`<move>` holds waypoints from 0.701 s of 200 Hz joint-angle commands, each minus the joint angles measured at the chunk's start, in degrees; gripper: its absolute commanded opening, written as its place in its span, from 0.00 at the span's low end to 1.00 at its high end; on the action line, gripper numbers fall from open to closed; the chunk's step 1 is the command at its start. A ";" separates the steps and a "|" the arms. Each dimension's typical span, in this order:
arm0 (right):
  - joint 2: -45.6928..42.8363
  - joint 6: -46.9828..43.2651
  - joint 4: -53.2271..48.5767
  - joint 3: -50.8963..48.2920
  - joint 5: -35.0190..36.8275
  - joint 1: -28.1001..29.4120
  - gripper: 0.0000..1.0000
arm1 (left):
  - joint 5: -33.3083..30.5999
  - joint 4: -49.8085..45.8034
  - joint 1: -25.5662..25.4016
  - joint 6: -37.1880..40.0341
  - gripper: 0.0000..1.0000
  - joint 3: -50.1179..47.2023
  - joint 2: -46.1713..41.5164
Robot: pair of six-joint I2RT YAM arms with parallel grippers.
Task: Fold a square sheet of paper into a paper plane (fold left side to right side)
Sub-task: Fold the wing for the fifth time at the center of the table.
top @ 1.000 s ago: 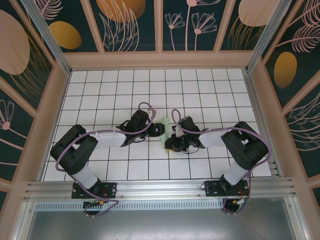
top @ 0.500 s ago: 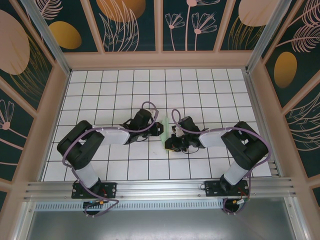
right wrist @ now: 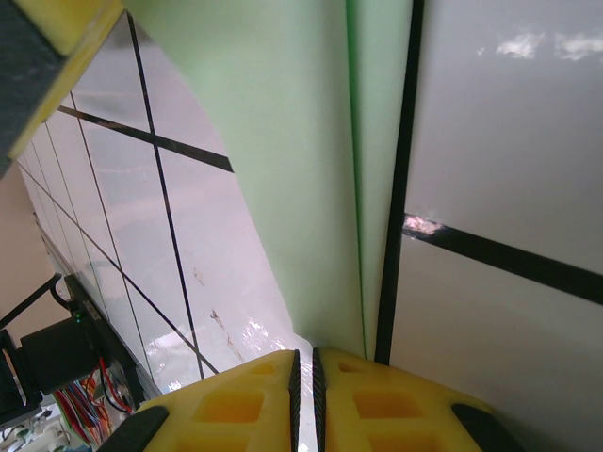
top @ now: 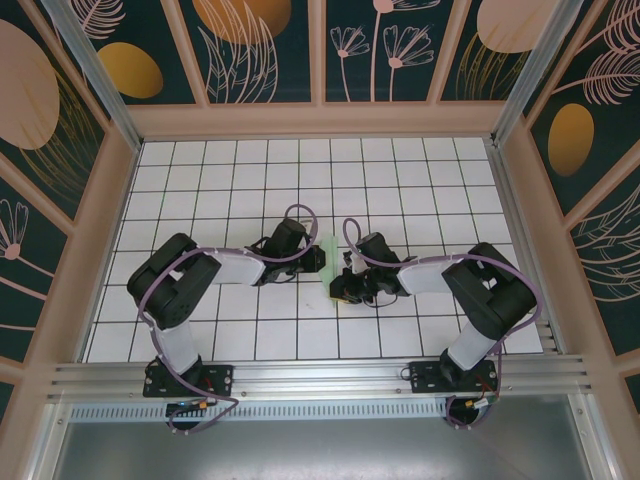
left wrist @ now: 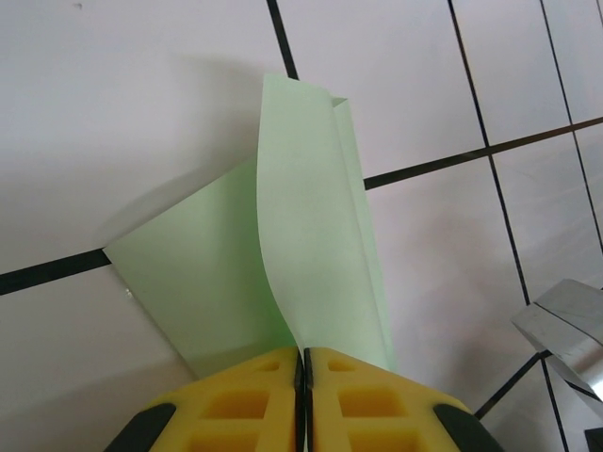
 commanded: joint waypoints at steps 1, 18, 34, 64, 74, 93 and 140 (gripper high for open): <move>5.59 -1.71 -9.34 -2.75 10.08 0.66 0.18 | -1.01 0.90 0.80 1.14 0.13 1.48 1.76; 5.63 -1.81 -9.48 -2.84 10.15 0.70 0.17 | -0.54 1.60 0.88 1.06 0.13 1.71 2.25; 5.65 -1.88 -9.58 -2.84 10.23 0.69 0.18 | -0.43 1.91 1.00 1.19 0.13 1.86 2.12; 5.73 -1.93 -9.73 -2.75 10.25 0.70 0.18 | 0.10 2.31 0.99 1.52 0.12 1.88 1.34; 5.83 -1.92 -9.76 -2.72 10.26 0.65 0.18 | 0.38 2.41 0.96 1.62 0.12 2.03 1.29; 5.97 -1.98 -9.68 -2.60 10.16 0.67 0.17 | 0.79 2.93 1.00 1.76 0.12 1.96 1.22; 6.24 -2.16 -9.92 -2.40 10.16 0.71 0.18 | 1.73 4.23 1.01 1.81 0.11 1.41 -0.24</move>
